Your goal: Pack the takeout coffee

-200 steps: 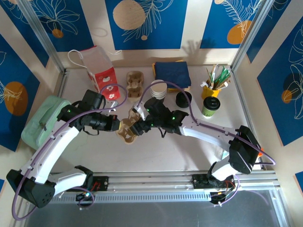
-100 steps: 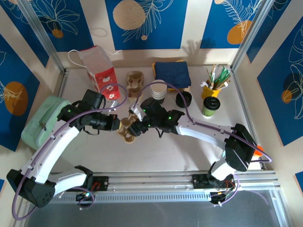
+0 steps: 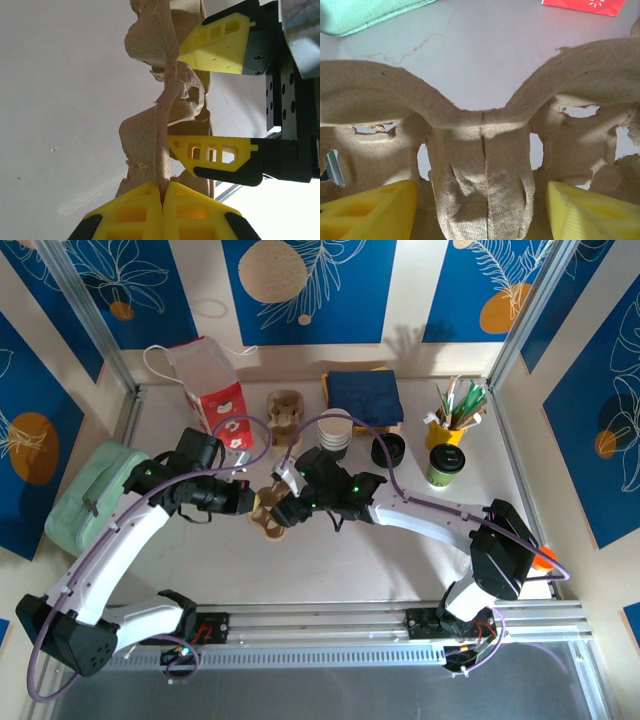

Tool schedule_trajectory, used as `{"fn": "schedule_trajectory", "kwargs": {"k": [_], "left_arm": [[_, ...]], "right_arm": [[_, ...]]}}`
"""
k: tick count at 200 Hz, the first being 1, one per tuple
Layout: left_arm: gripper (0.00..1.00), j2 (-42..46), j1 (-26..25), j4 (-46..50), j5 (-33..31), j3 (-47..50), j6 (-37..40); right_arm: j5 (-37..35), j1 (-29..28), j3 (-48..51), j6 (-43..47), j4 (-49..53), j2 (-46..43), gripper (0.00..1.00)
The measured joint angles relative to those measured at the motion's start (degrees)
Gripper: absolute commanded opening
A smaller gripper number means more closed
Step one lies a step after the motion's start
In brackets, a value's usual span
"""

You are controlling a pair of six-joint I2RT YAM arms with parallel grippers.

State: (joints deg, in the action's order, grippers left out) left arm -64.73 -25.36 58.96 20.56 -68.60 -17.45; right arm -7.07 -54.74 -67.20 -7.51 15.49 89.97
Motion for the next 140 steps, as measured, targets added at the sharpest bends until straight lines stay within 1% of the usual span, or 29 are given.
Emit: {"fn": "schedule_trajectory", "kwargs": {"k": [19,47,77,89,113,140], "left_arm": [[0.00,0.0,0.0,0.0,0.0,0.0,0.0],[0.00,0.0,0.0,-0.2,0.0,0.5,0.0],[0.00,0.0,0.0,-0.2,0.0,1.1,0.0],[0.00,0.1,0.0,-0.3,0.0,1.1,0.0],[0.00,0.1,0.0,-0.3,0.0,1.1,0.0],[0.00,0.3,0.0,-0.2,0.0,1.1,0.0]], "right_arm": [[0.0,0.1,0.0,0.0,0.0,0.0,0.64],[0.7,0.5,0.0,-0.6,-0.6,0.0,0.56],[1.8,0.8,0.0,-0.8,-1.2,0.0,0.52],[2.0,0.9,0.0,-0.8,-1.3,0.0,0.52],[2.4,0.9,0.0,-0.8,-1.3,0.0,0.60],[2.6,0.9,0.0,-0.8,-1.3,0.1,0.63]]}}
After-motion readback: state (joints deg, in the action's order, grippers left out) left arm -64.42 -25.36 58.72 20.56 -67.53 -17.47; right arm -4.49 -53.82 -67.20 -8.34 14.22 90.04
